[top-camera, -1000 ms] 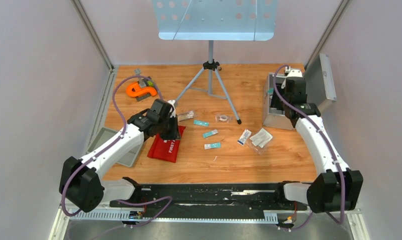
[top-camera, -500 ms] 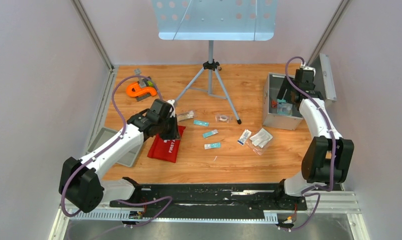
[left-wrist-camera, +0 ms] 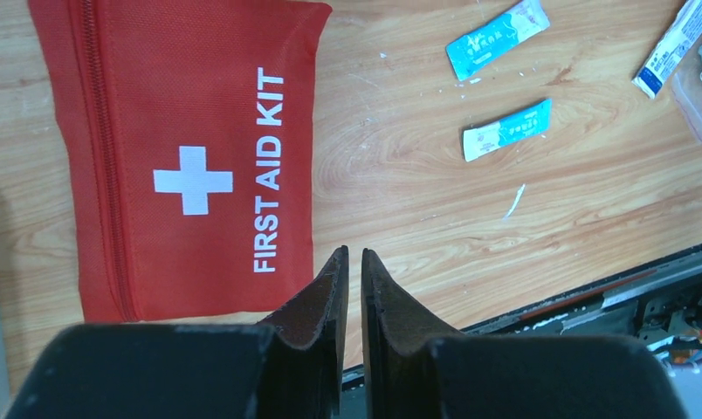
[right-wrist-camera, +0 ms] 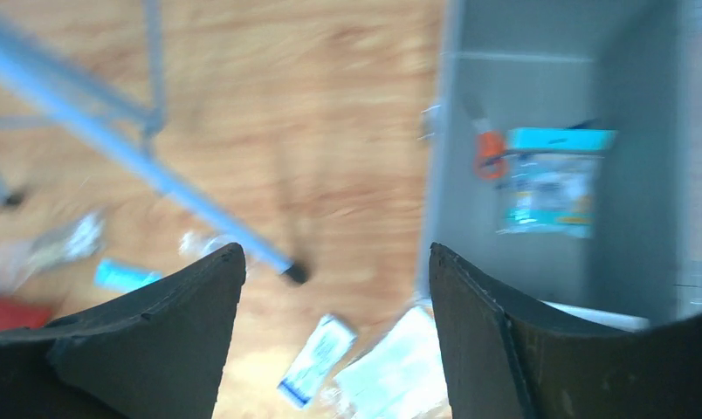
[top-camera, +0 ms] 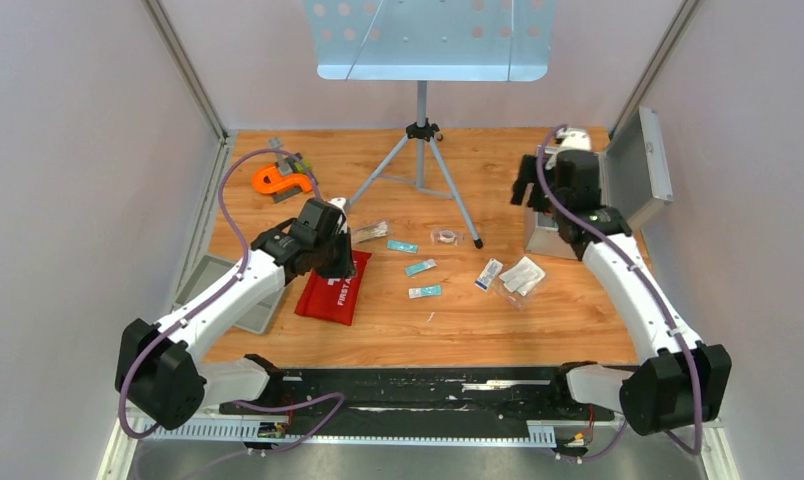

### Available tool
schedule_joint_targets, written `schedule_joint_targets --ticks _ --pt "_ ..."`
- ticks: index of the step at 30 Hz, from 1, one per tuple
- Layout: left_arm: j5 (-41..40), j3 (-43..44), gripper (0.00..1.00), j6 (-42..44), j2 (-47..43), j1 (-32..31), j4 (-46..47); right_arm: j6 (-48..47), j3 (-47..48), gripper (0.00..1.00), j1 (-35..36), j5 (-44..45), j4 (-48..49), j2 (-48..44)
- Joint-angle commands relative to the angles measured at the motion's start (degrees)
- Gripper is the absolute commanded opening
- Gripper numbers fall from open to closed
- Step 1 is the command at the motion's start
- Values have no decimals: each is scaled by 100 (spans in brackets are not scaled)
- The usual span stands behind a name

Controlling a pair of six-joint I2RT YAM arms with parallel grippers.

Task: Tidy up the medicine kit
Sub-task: Pick up the medical item at the center of the board.

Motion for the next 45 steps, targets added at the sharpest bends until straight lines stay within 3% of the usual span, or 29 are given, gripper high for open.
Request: schedule_joint_targets --ticks 1,9,21,30,35,45 --pt "-320 150 18 -87 -338 43 14 349 -605 74 1239 -52 536 -98" --pt "-683 -10 19 -352 -747 123 -3 801 -764 70 2442 -116 1007 1273" --pt "-750 -92 20 -415 -900 162 -71 739 433 73 2510 243 1115 3262" --pt "-781 -167 20 -416 -1000 183 -106 679 783 77 2510 833 1201 3913" --pt "-762 -181 20 -406 -1010 200 -98 722 776 75 2518 704 1390 4125" --pt "-743 -229 20 -427 -1043 211 -93 855 414 71 2831 1003 1401 3952"
